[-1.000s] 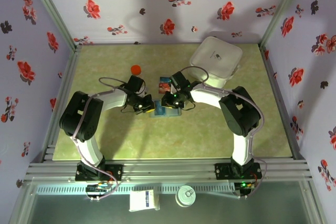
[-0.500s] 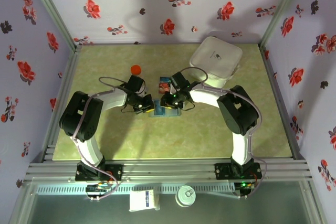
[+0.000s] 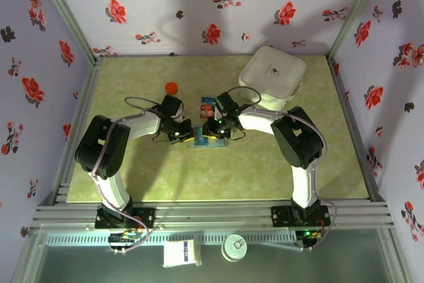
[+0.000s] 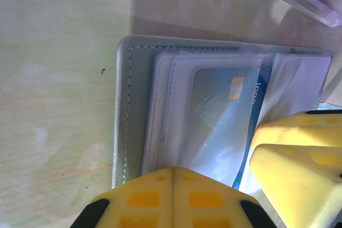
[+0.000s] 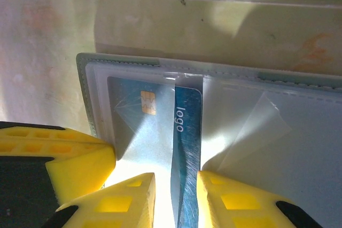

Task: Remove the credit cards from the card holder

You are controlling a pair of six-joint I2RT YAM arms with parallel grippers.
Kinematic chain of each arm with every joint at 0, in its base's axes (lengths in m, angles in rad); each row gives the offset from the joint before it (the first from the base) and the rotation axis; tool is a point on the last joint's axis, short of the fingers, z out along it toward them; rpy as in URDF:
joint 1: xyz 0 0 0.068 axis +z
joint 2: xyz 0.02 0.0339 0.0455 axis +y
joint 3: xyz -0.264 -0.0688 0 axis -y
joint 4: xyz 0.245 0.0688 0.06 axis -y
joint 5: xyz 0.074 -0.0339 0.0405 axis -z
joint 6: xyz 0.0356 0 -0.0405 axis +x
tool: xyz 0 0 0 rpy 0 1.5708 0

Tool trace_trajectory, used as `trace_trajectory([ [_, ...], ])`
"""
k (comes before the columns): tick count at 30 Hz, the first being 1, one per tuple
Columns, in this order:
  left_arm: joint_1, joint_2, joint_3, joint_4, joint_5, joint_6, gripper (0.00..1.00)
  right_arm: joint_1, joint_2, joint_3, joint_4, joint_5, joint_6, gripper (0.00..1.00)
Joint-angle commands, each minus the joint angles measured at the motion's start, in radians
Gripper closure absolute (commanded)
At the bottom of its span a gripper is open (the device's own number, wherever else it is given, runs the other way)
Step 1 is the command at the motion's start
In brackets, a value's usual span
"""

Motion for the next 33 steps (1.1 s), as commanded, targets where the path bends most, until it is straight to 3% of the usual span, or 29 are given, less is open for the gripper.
trace_trajectory([
  [1, -0.001, 0.023, 0.018, -0.038, -0.024, 0.023, 1.0, -0.004, 0.024, -0.018, 0.02, -0.017, 0.015, 0.73],
  [14, -0.002, 0.021, 0.016, -0.038, -0.025, 0.021, 1.0, -0.001, 0.054, 0.028, -0.114, 0.058, -0.032, 0.72],
  [33, -0.003, 0.017, 0.011, -0.037, -0.024, 0.017, 1.0, -0.023, -0.028, -0.074, 0.16, -0.126, 0.076, 0.76],
])
